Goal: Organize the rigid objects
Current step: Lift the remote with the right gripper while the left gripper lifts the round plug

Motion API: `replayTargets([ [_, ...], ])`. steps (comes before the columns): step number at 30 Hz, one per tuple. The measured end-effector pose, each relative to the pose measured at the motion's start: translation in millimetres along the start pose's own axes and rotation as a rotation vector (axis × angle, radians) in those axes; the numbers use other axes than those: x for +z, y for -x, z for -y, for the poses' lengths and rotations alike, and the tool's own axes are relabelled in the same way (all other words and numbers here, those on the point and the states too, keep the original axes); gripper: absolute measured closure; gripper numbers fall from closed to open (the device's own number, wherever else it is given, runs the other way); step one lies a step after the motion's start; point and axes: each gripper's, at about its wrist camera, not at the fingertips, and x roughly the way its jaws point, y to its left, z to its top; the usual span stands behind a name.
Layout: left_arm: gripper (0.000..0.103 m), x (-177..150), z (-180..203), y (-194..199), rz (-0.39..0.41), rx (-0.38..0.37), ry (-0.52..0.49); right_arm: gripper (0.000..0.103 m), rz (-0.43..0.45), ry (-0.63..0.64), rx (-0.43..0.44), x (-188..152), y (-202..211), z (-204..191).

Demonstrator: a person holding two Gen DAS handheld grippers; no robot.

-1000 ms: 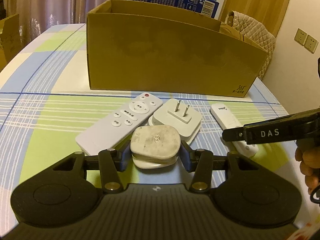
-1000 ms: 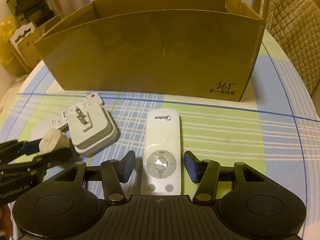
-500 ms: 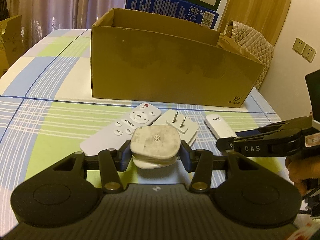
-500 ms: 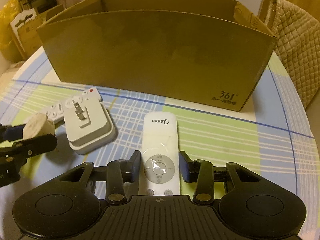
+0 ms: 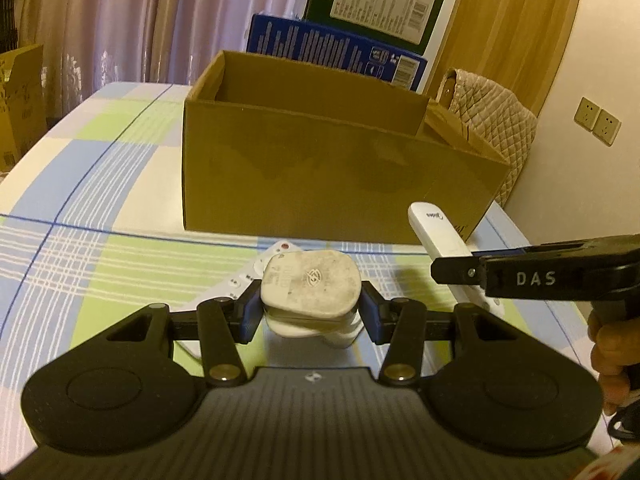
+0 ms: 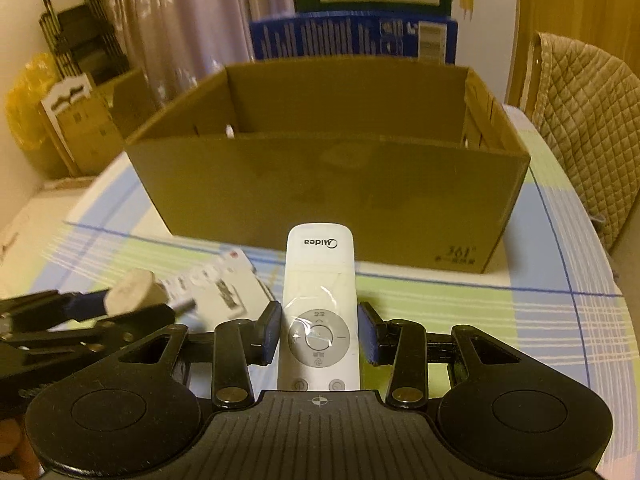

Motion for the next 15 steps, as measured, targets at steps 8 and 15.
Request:
replayTargets([
  [8, 0.058, 15.0, 4.4, 22.7, 0.04, 0.001, -0.035, 0.066, 0.095, -0.027, 0.06, 15.0, 28.0, -12.2],
  [15, 0.058, 32.9, 4.5, 40.0, 0.085, 0.028, -0.061, 0.066, 0.151, -0.037, 0.077, 24.9, 42.9, -17.6],
])
